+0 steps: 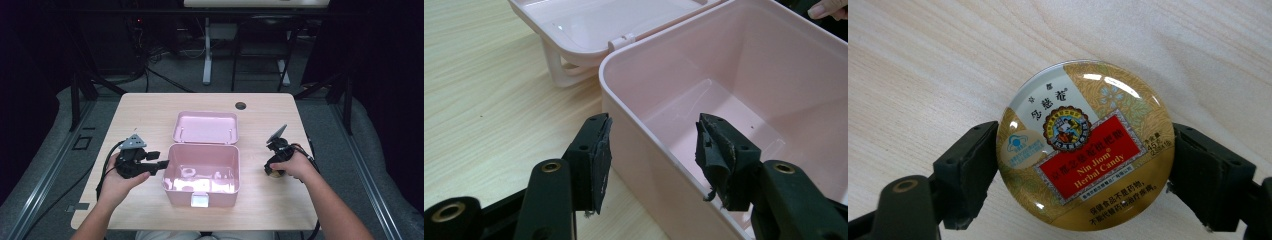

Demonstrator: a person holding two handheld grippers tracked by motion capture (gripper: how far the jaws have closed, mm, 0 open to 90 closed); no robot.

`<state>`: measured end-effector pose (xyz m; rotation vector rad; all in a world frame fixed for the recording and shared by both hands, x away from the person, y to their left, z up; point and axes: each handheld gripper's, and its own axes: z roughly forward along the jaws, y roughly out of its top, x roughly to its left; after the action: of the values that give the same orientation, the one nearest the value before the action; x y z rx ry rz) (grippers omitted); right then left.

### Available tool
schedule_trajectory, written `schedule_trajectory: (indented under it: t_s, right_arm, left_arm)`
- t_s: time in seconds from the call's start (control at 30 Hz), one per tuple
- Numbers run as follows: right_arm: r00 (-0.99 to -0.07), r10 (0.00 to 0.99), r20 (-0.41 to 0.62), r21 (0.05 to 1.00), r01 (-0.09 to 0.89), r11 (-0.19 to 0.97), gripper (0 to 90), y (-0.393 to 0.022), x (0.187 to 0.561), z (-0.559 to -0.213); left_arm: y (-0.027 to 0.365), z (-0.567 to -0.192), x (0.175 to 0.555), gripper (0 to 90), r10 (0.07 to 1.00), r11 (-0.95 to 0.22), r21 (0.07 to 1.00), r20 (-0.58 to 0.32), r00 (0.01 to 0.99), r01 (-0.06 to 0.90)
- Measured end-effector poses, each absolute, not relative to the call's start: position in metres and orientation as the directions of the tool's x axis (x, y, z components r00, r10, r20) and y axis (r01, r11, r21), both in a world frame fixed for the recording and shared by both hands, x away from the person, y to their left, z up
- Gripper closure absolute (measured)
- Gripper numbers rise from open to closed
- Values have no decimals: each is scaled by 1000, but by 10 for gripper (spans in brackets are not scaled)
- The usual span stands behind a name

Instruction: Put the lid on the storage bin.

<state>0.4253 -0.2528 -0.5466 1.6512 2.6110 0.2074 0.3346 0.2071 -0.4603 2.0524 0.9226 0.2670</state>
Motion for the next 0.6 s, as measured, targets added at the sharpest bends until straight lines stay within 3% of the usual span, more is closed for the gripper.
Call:
schedule_trajectory:
  t_s: [0.6]
  right_arm:
    - [-419,907,33,112,904,413,189,-252,427,-549]
  left_arm:
    - [207,-460,335,478,698,-365,775,-139,703,516]
